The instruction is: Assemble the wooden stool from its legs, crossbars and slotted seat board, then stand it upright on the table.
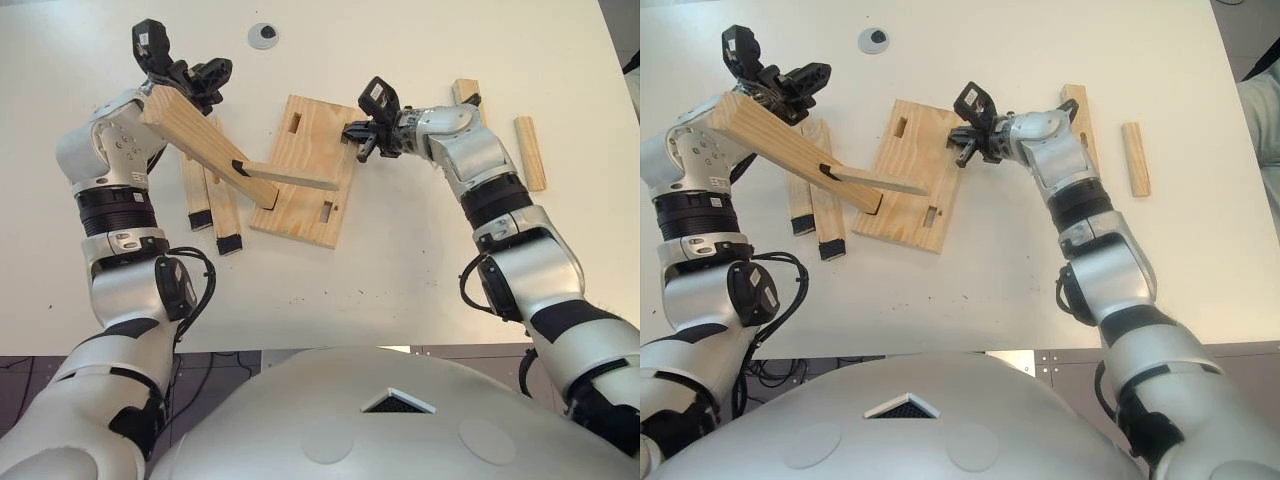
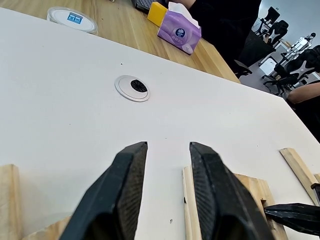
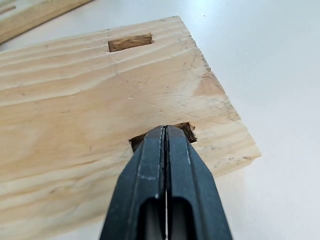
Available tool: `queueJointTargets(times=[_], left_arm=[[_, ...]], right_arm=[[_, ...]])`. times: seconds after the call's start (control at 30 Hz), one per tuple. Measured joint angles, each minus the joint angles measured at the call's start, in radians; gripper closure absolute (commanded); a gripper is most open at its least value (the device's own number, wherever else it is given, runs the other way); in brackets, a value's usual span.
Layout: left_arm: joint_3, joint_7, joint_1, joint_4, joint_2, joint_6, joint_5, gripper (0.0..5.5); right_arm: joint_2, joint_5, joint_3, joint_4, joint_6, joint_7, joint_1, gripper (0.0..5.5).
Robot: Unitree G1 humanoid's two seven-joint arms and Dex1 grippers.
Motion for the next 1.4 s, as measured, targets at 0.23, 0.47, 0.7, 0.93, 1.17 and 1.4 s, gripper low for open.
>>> queueJointTargets(times=[0.23,0.47,0.7,0.93,1.17,1.4], left_arm=[[0.009,0.029,0.03,-0.034,-0.041,-0.001,-0.021,4.0],[0.009,0.037,0.063,-0.069,-0.045,0.003,-0.03,4.0],[-0.003,0.039,0.065,-0.074,-0.046,0.007,-0.032,4.0],[-0.034,0.066,0.083,-0.122,0.007,-0.023,0.024,3.51],[-0.07,0.076,0.305,-0.404,0.201,0.141,0.103,2.51],[-0.049,0.124,0.364,-0.436,0.167,0.198,0.104,1.95]], right_arm=[[0.038,-0.104,0.021,0.271,-0.203,-0.064,-0.134,5.48],[0.054,-0.155,-0.007,0.437,-0.382,-0.188,-0.176,5.48],[0.081,-0.192,-0.051,0.492,-0.475,-0.267,-0.222,5.48],[0.105,-0.069,-0.248,0.474,-0.498,-0.358,-0.248,5.5],[0.028,0.054,-0.391,0.14,-0.452,-0.371,-0.055,5.5],[-0.005,0.086,-0.438,-0.163,-0.263,-0.418,0.133,5.5]])
